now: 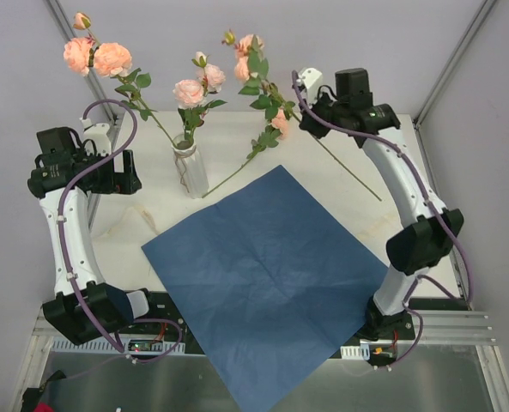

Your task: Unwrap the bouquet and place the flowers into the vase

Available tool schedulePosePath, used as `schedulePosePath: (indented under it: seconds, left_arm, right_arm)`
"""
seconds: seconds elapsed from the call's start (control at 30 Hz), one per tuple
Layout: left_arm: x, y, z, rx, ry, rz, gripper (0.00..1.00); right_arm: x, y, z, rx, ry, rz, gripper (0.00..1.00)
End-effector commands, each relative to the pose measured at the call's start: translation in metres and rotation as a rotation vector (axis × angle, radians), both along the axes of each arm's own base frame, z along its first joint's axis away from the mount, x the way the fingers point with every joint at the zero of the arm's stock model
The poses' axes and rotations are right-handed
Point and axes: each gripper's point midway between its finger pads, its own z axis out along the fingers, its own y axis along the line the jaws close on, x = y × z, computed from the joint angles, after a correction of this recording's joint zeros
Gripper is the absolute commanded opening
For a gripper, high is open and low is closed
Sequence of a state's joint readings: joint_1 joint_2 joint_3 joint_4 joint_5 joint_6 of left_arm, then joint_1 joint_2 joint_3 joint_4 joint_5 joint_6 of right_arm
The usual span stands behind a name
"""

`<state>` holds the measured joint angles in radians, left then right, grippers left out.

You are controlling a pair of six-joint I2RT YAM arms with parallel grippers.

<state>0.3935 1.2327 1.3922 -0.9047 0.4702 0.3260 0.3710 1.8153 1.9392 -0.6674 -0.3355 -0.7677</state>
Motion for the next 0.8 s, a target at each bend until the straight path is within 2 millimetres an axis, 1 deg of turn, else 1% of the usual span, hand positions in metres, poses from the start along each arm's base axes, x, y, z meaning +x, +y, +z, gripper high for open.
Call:
schedulePosePath:
  seconds: [0.0, 0.03, 0.1, 0.13, 0.2, 0.23, 0.27, 0.3, 0.33, 0.37, 0.4, 0.43, 0.47, 0.5, 0.53, 0.57, 0.6, 0.63, 0.67, 0.7, 0.73, 0.77]
  left_arm:
    - [-0.008, -0.013, 0.009, -0.045, -0.028, -0.029, 0.99]
    - [-0.008, -0.015, 0.01, -0.055, -0.032, -0.031, 0.99]
    - [-0.008, -0.019, 0.013, -0.07, -0.043, -0.043, 0.99]
    - [-0.008, -0.02, 0.014, -0.076, -0.048, -0.046, 0.99]
    - [-0.008, -0.023, 0.015, -0.09, -0.051, -0.053, 0.99]
    - [-0.008, -0.024, 0.016, -0.094, -0.052, -0.053, 0.99]
    - [-0.009, -0.025, 0.016, -0.102, -0.053, -0.055, 0.99]
    - [-0.009, -0.026, 0.017, -0.103, -0.056, -0.058, 0.99]
    - [-0.009, -0.027, 0.016, -0.107, -0.054, -0.059, 0.99]
    - [-0.01, -0.027, 0.017, -0.108, -0.056, -0.059, 0.99]
    - [-0.01, -0.028, 0.016, -0.113, -0.055, -0.059, 0.99]
    - [-0.01, -0.028, 0.016, -0.114, -0.053, -0.057, 0.99]
    - [-0.011, -0.028, 0.016, -0.112, -0.054, -0.059, 0.99]
    - [-0.011, -0.027, 0.014, -0.112, -0.048, -0.054, 0.99]
    - [-0.01, -0.027, 0.014, -0.112, -0.047, -0.052, 0.99]
    - [-0.01, -0.027, 0.012, -0.11, -0.044, -0.055, 0.99]
    - [-0.011, -0.027, 0.011, -0.111, -0.039, -0.054, 0.99]
    - [-0.011, -0.027, 0.01, -0.112, -0.037, -0.056, 0.99]
    - [-0.011, -0.027, 0.008, -0.113, -0.034, -0.054, 0.99]
    - [-0.012, -0.027, 0.009, -0.109, -0.038, -0.059, 0.99]
    - [-0.012, -0.026, 0.008, -0.108, -0.036, -0.057, 0.99]
    - [-0.012, -0.026, 0.009, -0.102, -0.041, -0.061, 0.99]
  right_arm:
    - [-0.028, 0.014, 0.106, 0.286, -0.128, -0.021, 0.01]
    - [-0.036, 0.016, 0.143, 0.391, -0.213, -0.015, 0.01]
    - [-0.052, 0.025, 0.179, 0.571, -0.271, 0.017, 0.01]
    - [-0.068, 0.029, 0.214, 0.764, -0.344, 0.047, 0.01]
    - [-0.087, 0.036, 0.25, 0.926, -0.42, 0.099, 0.01]
    - [-0.104, 0.051, 0.269, 0.983, -0.475, 0.172, 0.01]
    - [-0.111, 0.059, 0.28, 1.002, -0.509, 0.192, 0.01]
    - [-0.128, 0.081, 0.286, 1.024, -0.522, 0.259, 0.01]
    - [-0.132, 0.093, 0.294, 1.048, -0.57, 0.301, 0.01]
    - [-0.141, 0.102, 0.308, 1.078, -0.599, 0.343, 0.01]
    - [-0.158, 0.117, 0.319, 1.122, -0.618, 0.407, 0.01]
    - [-0.156, 0.133, 0.314, 1.134, -0.6, 0.43, 0.01]
    - [-0.166, 0.138, 0.33, 1.168, -0.628, 0.467, 0.01]
    - [-0.178, 0.153, 0.333, 1.19, -0.625, 0.507, 0.01]
    - [-0.177, 0.167, 0.33, 1.194, -0.63, 0.524, 0.01]
    - [-0.179, 0.175, 0.333, 1.193, -0.653, 0.532, 0.01]
    - [-0.192, 0.181, 0.348, 1.221, -0.673, 0.561, 0.01]
    - [-0.183, 0.198, 0.337, 1.211, -0.645, 0.559, 0.01]
    - [-0.181, 0.204, 0.338, 1.224, -0.64, 0.555, 0.01]
    - [-0.188, 0.205, 0.35, 1.25, -0.655, 0.571, 0.01]
    - [-0.179, 0.219, 0.339, 1.24, -0.638, 0.567, 0.01]
    - [-0.176, 0.224, 0.339, 1.244, -0.641, 0.557, 0.01]
